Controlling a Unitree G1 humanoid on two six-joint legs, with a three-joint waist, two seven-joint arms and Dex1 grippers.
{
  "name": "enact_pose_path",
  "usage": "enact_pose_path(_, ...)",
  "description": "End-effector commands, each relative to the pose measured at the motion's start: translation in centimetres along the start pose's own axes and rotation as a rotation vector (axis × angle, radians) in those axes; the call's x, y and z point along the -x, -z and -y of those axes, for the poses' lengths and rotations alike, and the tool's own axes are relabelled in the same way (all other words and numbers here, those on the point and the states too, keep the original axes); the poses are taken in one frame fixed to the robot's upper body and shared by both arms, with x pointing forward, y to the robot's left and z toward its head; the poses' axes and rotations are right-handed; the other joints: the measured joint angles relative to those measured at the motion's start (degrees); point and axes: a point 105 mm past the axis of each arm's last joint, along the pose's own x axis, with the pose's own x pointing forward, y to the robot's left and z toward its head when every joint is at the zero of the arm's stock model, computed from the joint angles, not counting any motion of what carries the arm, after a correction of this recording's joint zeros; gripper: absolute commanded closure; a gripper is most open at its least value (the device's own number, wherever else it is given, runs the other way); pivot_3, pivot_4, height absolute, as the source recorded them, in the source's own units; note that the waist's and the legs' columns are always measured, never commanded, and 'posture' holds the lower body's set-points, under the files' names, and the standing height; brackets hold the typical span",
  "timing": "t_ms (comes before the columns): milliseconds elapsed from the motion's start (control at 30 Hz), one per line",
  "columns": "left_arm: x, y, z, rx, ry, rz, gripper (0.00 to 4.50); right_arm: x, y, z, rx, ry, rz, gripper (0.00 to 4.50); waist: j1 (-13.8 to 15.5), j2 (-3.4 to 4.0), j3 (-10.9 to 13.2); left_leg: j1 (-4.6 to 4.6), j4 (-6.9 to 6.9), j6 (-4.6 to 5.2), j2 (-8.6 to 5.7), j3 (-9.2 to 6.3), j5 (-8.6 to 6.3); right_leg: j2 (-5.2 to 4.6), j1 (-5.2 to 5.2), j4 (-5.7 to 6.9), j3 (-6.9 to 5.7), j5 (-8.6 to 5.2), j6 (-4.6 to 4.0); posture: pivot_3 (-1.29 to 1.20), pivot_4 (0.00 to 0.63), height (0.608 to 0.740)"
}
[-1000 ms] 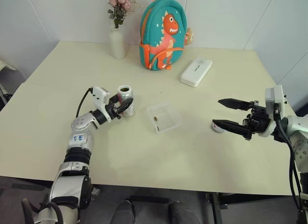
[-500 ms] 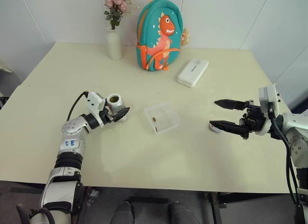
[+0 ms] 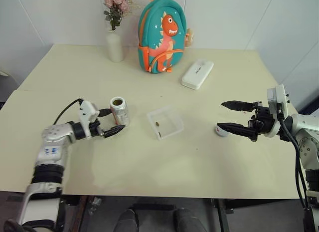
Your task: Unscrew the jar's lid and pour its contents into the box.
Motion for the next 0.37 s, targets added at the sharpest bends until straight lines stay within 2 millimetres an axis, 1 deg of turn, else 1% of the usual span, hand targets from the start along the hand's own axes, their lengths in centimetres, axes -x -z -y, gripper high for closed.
enact_pose_path(33, 1.7, -0.6, -1.0, -0.022, -0.013, -0.015, 0.03, 0.4, -1.2, 0.1, 0.054, -0.005, 0.003, 0.00, 0.10, 0.01, 0.00, 0.01, -0.02, 0.00, 0.00, 0.00, 0.00, -0.01, 0.00, 0.00, -0.01, -0.01, -0.02, 0.00, 0.150, 0.740)
enact_pose_path(100, 2.7, -0.4, -1.2, -0.017, 0.013, -0.044, 0.03, 0.7, -1.2, 0.3, 0.061, 0.000, -0.009, 0.00, 0.15, 0.00, 0.00, 0.04, -0.08, 0.00, 0.00, 0.01, 0.00, -0.02, 0.00, -0.03, -0.01, -0.04, -0.06, 0.00, 0.150, 0.740)
enact_pose_path(133, 2.8, -0.5, -1.2, -0.018, 0.024, -0.049, 0.03, 0.9, -1.2, 0.6, 0.062, 0.003, -0.012, 0.00, 0.15, 0.01, 0.00, 0.03, -0.12, 0.00, 0.00, 0.01, 0.00, -0.02, -0.02, -0.05, -0.02, -0.04, -0.07, 0.00, 0.150, 0.740)
enact_pose_path(200, 4.3, -0.8, -1.3, -0.018, 0.072, -0.037, 0.03, 1.1, -1.7, 0.8, 0.073, 0.011, -0.007, 0.00, 0.17, 0.01, 0.00, 0.02, -0.21, 0.00, 0.00, 0.04, 0.00, -0.04, -0.05, -0.11, -0.02, -0.05, -0.09, 0.00, 0.150, 0.740)
enact_pose_path(267, 6.2, -3.0, -1.5, -0.017, 0.132, 0.100, 0.03, 1.9, -2.0, 0.7, 0.072, -0.009, -0.007, 0.00, 0.20, 0.00, 0.00, 0.01, -0.35, -0.01, 0.00, 0.09, 0.00, -0.06, -0.16, -0.12, -0.02, -0.08, -0.15, 0.00, 0.150, 0.740)
enact_pose_path(333, 7.6, -4.0, -1.7, -0.040, 0.158, 0.160, 0.03, 2.7, -2.1, 0.7, 0.071, -0.032, -0.012, 0.00, 0.29, 0.01, 0.00, -0.11, -0.48, -0.03, 0.04, 0.11, 0.01, -0.06, -0.38, -0.07, -0.07, -0.14, -0.24, 0.00, 0.150, 0.740)
enact_pose_path(367, 8.0, -4.0, -1.7, -0.045, 0.169, 0.156, 0.03, 3.1, -2.1, 0.7, 0.074, -0.039, -0.020, 0.00, 0.29, 0.01, 0.00, -0.16, -0.53, -0.04, 0.05, 0.12, 0.01, -0.06, -0.46, -0.05, -0.11, -0.17, -0.28, 0.00, 0.150, 0.740)
